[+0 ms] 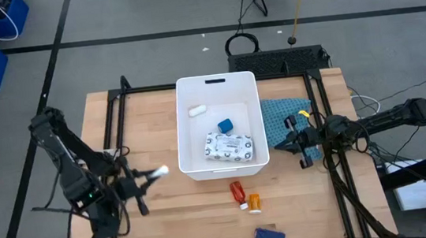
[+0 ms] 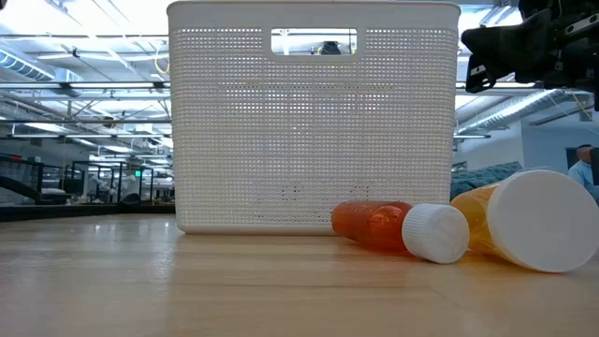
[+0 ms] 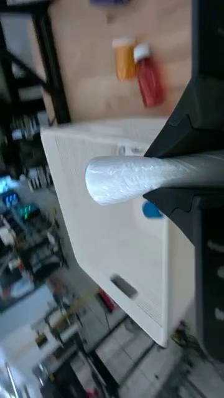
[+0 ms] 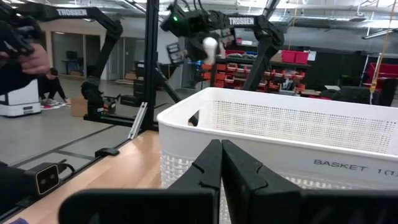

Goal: Pick & place medical supplies in basket/bin
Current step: Put the white rolled gauze into the white bin

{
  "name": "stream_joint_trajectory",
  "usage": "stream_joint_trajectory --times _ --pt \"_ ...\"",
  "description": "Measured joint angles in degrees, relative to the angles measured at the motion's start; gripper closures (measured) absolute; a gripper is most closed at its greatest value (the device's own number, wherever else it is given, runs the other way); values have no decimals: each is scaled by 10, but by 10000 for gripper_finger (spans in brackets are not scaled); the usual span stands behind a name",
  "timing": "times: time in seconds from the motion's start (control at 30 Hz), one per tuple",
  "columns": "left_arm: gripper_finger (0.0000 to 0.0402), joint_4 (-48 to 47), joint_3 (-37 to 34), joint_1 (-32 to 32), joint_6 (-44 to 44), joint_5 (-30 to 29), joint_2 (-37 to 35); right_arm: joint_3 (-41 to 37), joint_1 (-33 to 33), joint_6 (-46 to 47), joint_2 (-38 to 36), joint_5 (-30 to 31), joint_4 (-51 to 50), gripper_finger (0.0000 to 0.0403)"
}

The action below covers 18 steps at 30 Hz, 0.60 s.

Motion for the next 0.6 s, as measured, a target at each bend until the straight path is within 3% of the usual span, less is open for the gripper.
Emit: stream_joint_trajectory --times 0.3,0.47,0.6 --pt "350 85 -190 3 -71 -174 -120 0 0 1 0 0 5 403" --pt "349 90 -240 55 -107 -180 -155 0 0 -7 0 1 4 403" --pt "350 104 -224 112 -45 -182 -168 0 0 -41 0 2 10 403"
